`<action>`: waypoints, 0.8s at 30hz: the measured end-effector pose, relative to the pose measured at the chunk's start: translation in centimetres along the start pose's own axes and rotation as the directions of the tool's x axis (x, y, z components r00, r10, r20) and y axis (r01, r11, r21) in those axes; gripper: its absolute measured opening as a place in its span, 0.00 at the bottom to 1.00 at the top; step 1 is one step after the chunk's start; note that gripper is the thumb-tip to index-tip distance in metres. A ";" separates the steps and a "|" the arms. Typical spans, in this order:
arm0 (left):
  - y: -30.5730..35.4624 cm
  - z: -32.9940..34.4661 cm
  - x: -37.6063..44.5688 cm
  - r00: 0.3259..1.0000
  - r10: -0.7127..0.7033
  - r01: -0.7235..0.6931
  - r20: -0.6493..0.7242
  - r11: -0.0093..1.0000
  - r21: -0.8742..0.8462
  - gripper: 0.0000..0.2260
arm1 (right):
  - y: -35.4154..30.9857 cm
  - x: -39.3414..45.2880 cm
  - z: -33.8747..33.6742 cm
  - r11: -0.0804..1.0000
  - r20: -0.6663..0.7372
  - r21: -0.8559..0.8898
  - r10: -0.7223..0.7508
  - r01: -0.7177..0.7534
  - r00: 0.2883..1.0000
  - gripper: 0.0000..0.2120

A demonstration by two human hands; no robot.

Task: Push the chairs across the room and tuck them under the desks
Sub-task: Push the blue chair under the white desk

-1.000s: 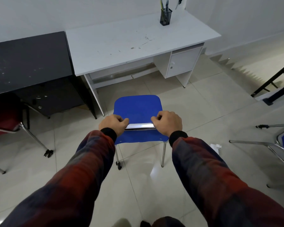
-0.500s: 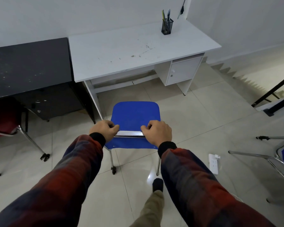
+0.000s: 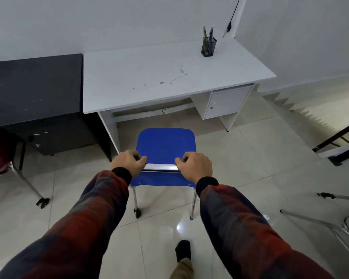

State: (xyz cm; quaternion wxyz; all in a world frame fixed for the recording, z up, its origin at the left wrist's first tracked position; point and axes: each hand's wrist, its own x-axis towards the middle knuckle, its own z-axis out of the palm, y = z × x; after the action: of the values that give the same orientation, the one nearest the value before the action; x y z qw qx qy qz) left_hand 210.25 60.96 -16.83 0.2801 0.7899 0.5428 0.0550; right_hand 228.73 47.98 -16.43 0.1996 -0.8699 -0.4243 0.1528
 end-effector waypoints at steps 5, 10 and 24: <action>1.3 -0.5 3.9 0.998 -0.046 0.047 -0.045 0.999 0.015 0.14 | -0.4 4.5 -0.3 0.999 0.099 -0.028 -0.022 0.025 0.995 0.19; 2.3 -0.7 7.1 0.994 -0.063 0.066 -0.093 0.998 0.024 0.14 | -0.6 8.4 -0.3 0.998 0.166 -0.049 -0.023 0.032 0.986 0.22; 5.9 0.0 8.3 0.982 -0.168 0.170 -0.087 0.985 0.020 0.14 | 1.1 12.1 -2.1 0.992 0.213 -0.060 -0.098 0.114 0.972 0.25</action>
State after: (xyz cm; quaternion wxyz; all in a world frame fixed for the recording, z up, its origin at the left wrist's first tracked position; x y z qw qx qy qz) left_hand 218.50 66.88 -15.64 0.2498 0.7416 0.6200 0.0571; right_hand 237.54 56.57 -16.33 0.1304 -0.8317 -0.4940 0.2173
